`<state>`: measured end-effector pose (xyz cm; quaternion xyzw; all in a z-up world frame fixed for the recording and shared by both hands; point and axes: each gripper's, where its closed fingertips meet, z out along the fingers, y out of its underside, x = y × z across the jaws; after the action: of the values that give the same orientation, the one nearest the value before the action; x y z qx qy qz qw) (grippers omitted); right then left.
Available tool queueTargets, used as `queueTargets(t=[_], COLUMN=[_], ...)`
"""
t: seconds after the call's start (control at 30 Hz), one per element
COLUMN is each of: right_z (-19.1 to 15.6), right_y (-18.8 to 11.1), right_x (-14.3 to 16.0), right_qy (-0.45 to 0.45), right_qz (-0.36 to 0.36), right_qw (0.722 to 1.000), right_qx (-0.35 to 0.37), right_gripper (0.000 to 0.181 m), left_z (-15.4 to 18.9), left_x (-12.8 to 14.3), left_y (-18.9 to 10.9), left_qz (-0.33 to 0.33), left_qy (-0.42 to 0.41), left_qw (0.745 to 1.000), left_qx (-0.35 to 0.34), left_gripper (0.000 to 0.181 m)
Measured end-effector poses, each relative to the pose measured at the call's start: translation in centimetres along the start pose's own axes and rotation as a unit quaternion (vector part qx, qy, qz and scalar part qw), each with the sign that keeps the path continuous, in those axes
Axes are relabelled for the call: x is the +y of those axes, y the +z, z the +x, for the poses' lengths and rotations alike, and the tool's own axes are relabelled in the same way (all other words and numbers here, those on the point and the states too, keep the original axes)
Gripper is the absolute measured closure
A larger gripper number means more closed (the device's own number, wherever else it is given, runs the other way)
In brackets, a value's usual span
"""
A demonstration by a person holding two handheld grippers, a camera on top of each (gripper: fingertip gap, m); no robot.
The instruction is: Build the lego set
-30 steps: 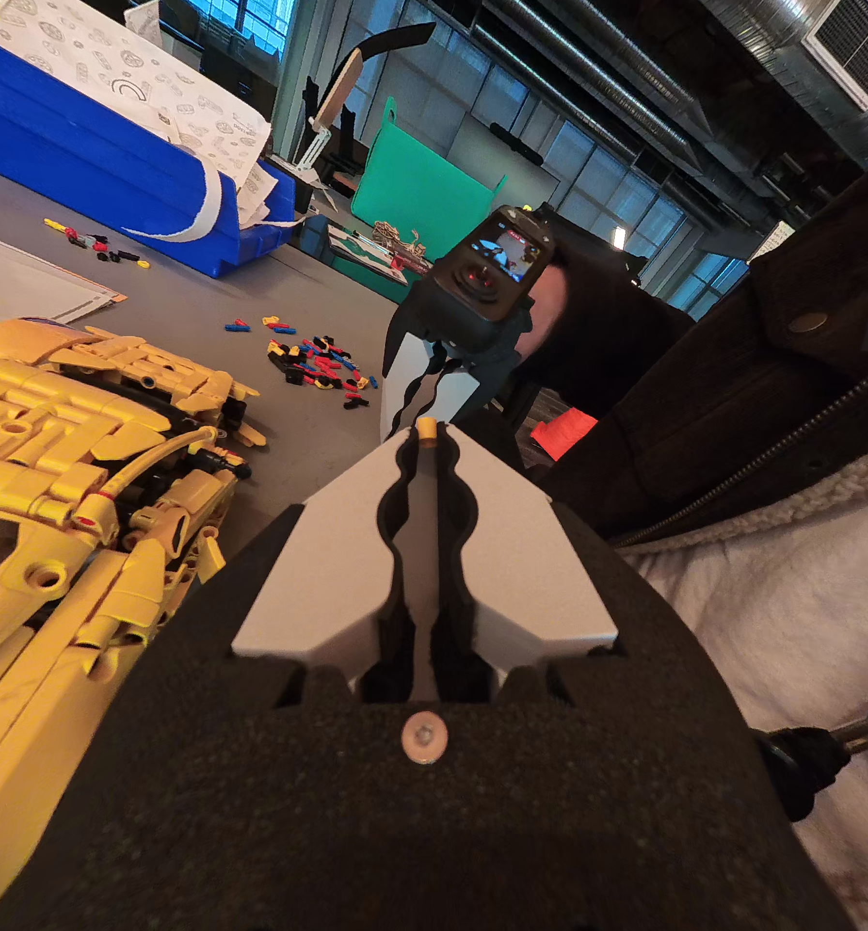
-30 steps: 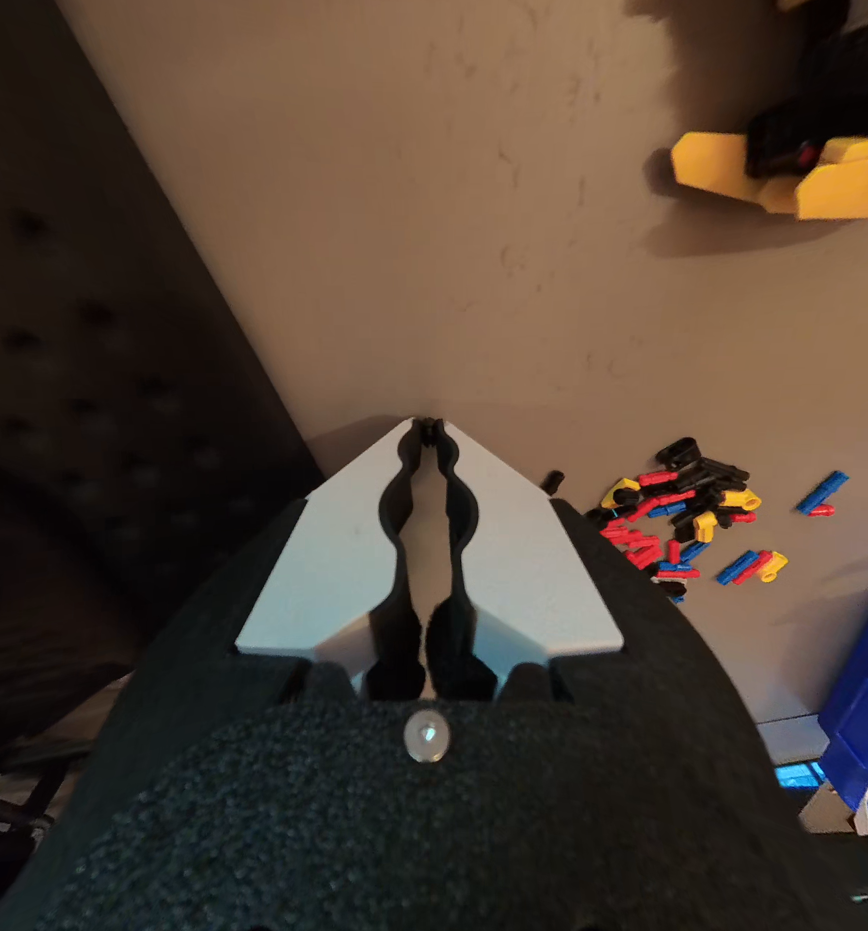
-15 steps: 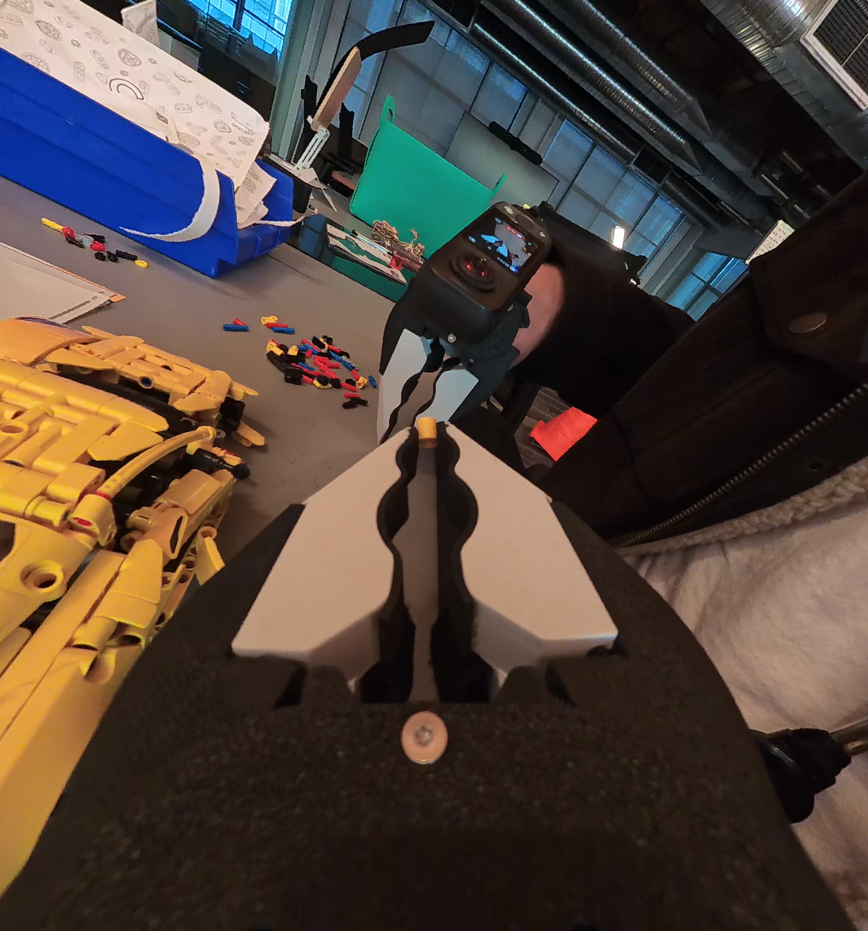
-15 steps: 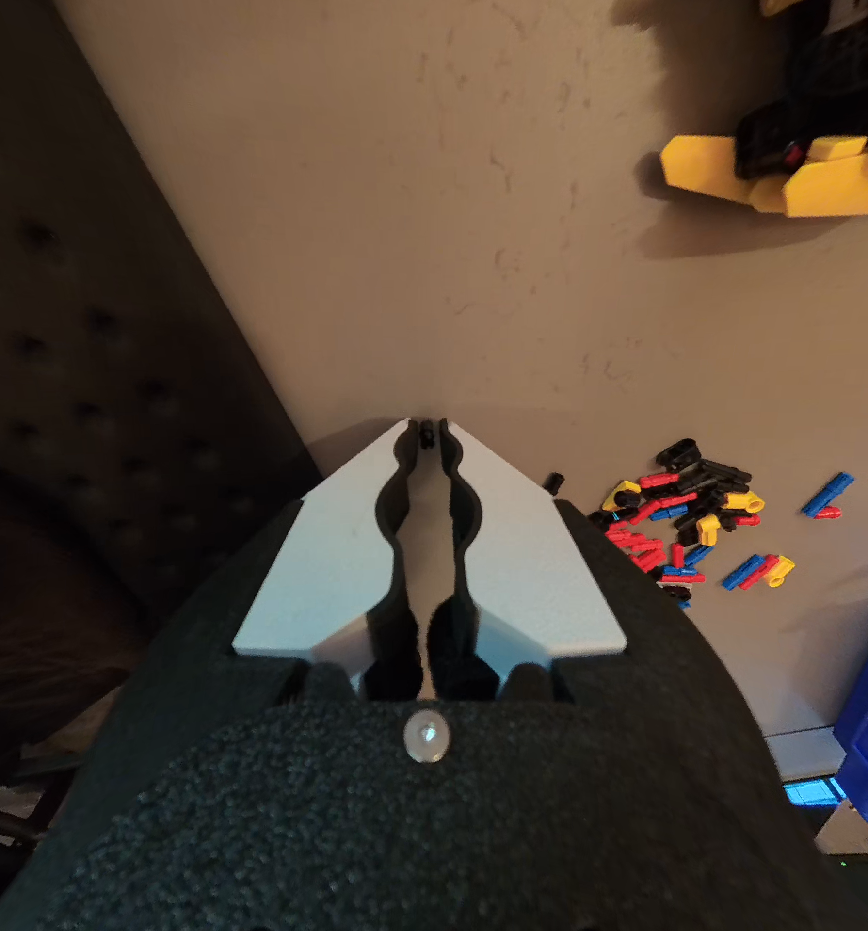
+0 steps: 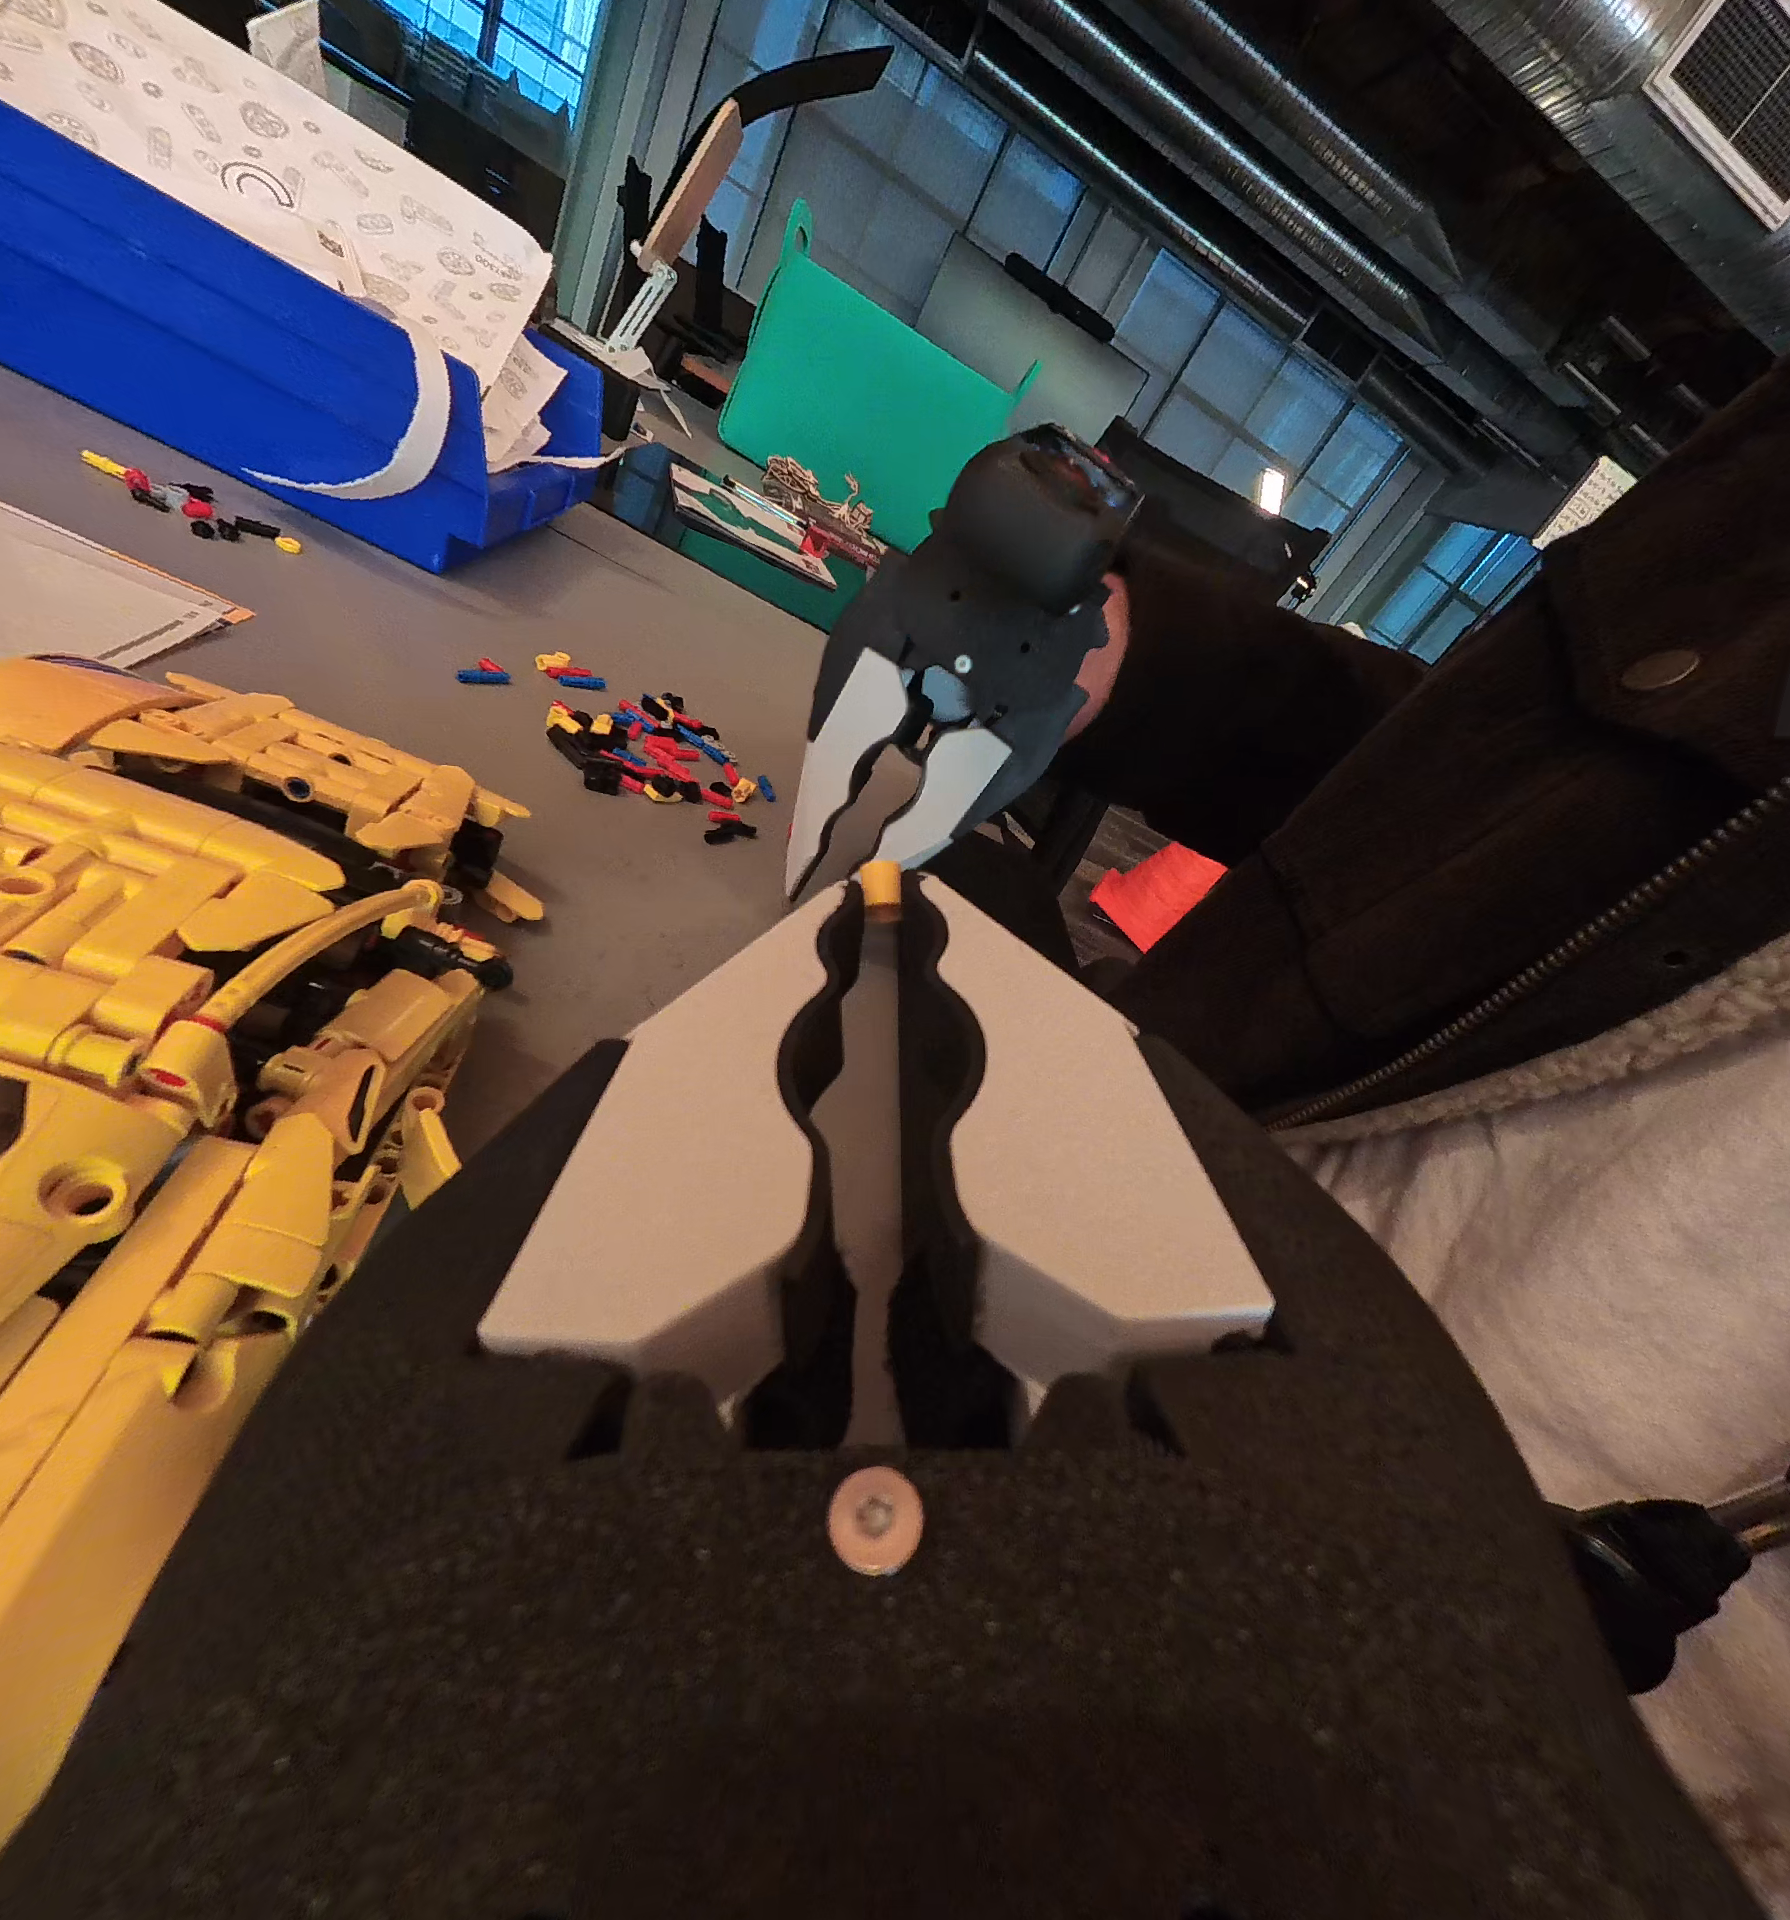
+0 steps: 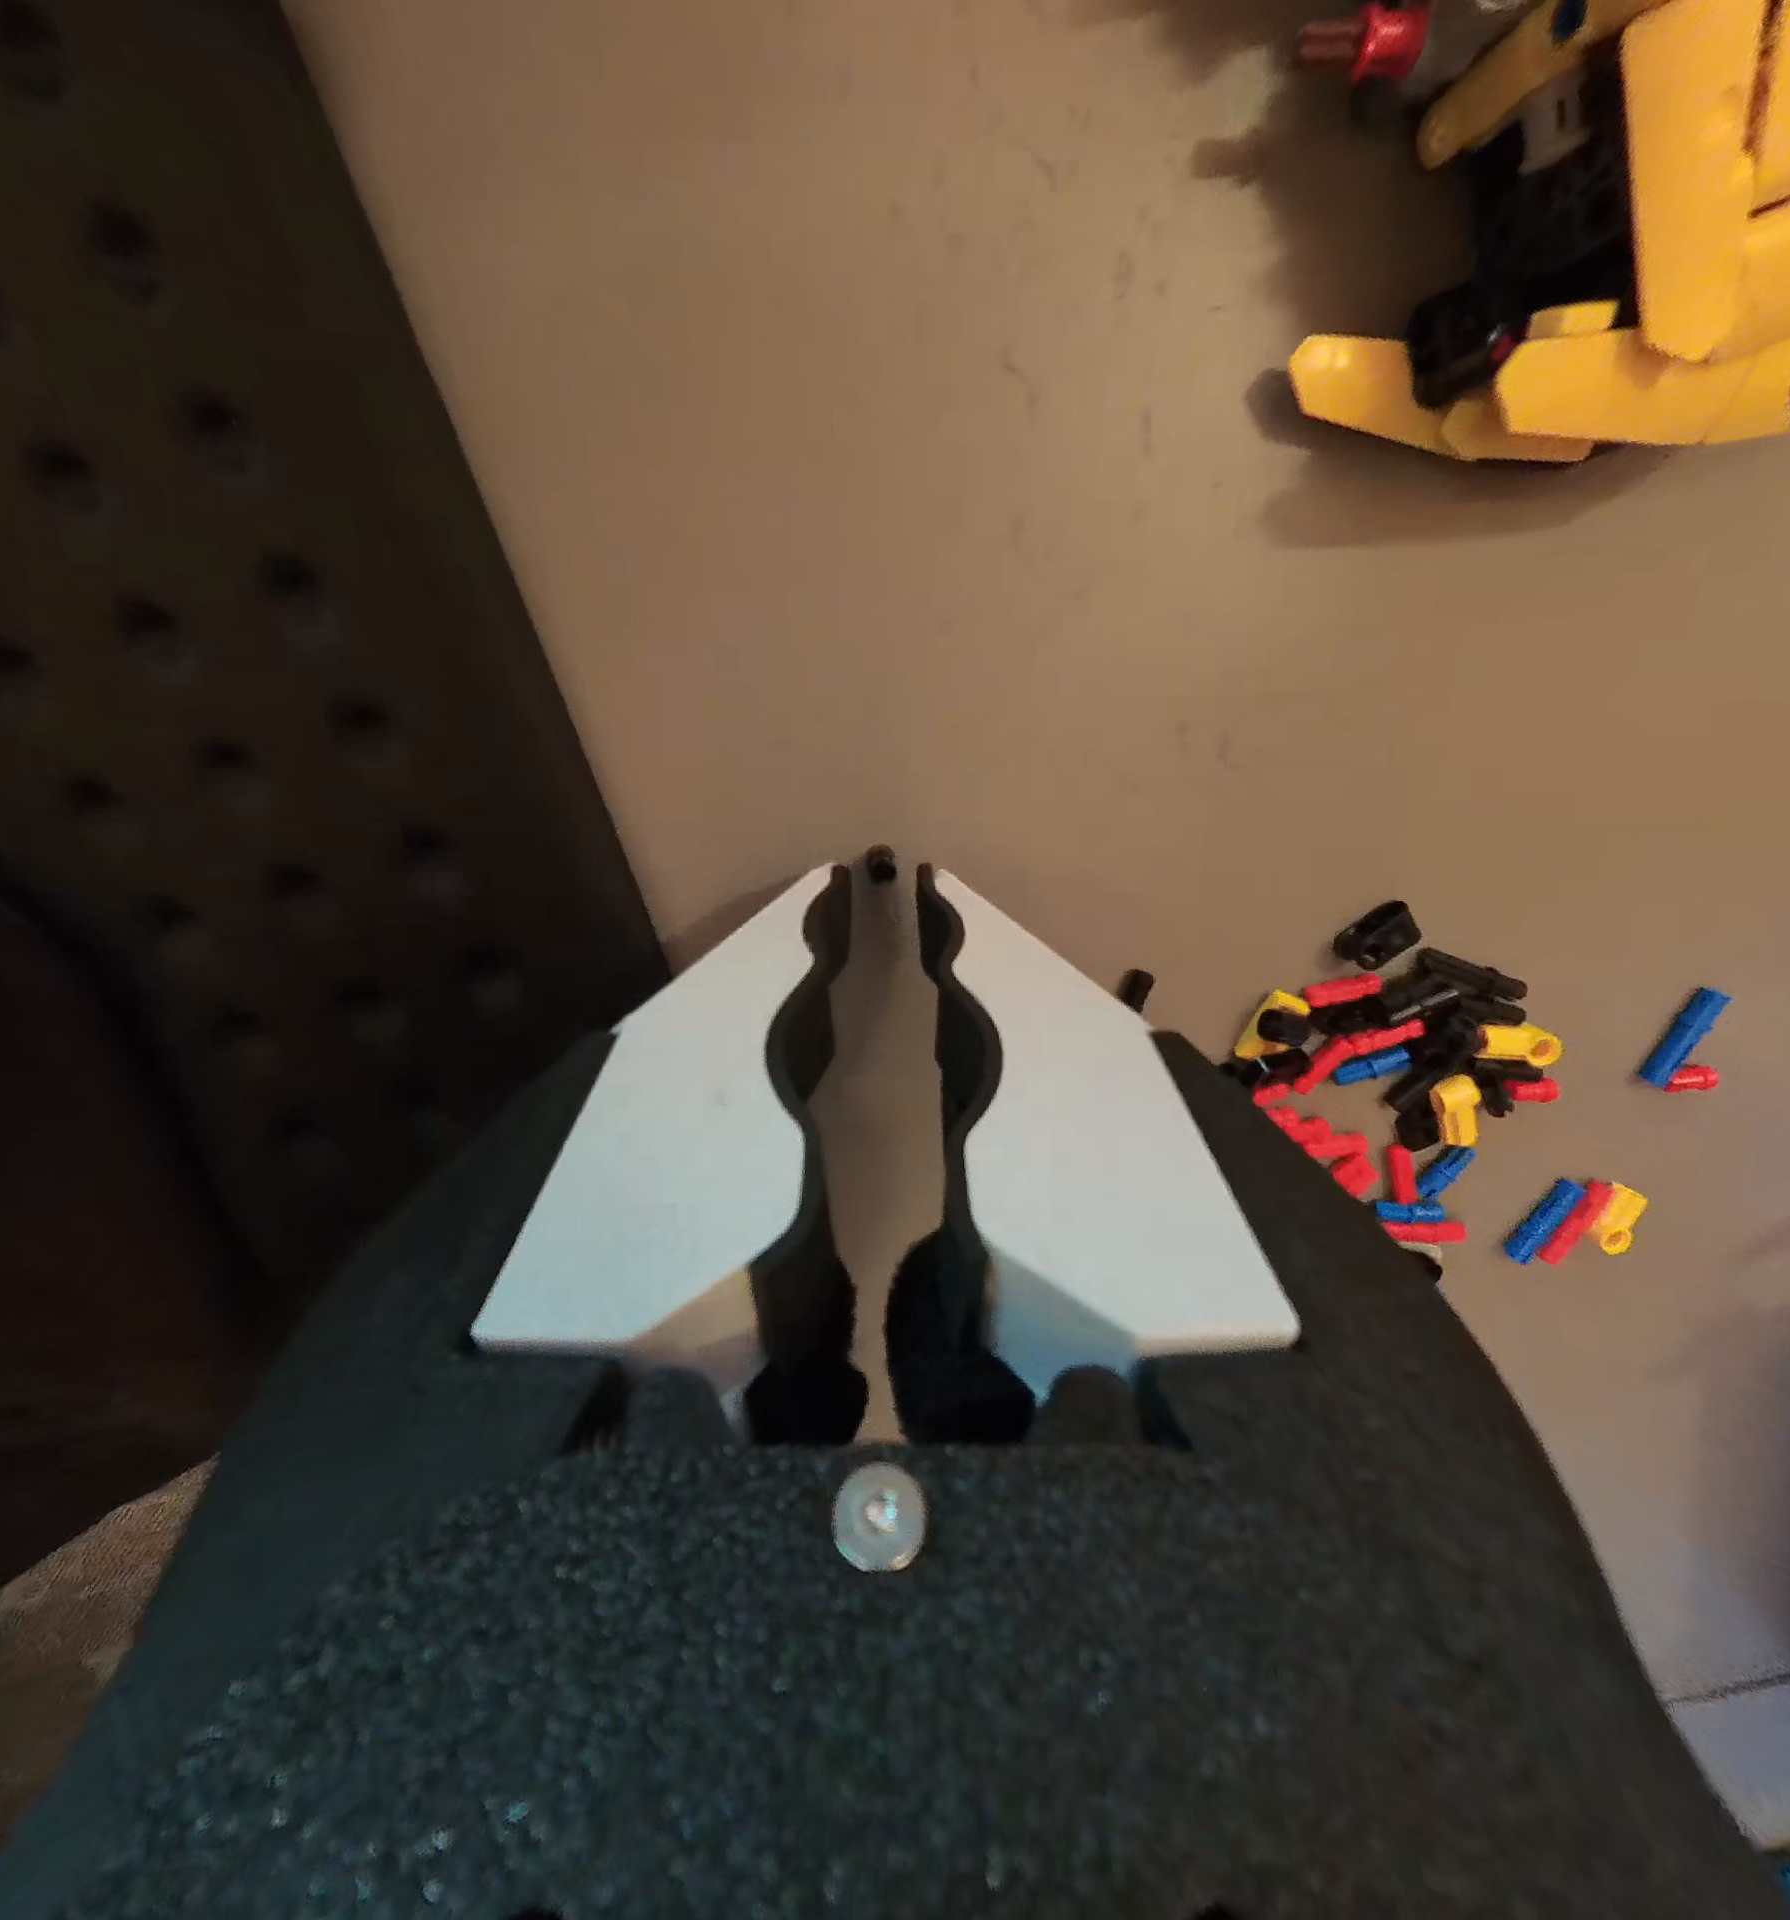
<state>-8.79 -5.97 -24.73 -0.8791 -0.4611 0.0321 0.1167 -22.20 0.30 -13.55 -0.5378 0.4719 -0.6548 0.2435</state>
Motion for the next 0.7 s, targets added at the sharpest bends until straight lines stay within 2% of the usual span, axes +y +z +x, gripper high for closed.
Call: queueTargets(t=[0.23,0.7], right_z=[0.13,0.00], right_y=[-0.17,0.58], right_x=[-0.33,-0.56], right_qy=[0.013,0.020], right_qz=[0.057,0.063], right_qw=[0.998,0.998], right_qx=[-0.005,-0.018], right_gripper=[0.173,0.178], left_z=[0.02,0.01], left_x=[0.05,0.18], left_y=[0.03,0.10], left_qz=[-0.001,-0.005], left_qy=[0.000,0.000], left_qw=[1.000,1.000], left_qx=[0.001,0.001], left_gripper=[0.174,0.174])
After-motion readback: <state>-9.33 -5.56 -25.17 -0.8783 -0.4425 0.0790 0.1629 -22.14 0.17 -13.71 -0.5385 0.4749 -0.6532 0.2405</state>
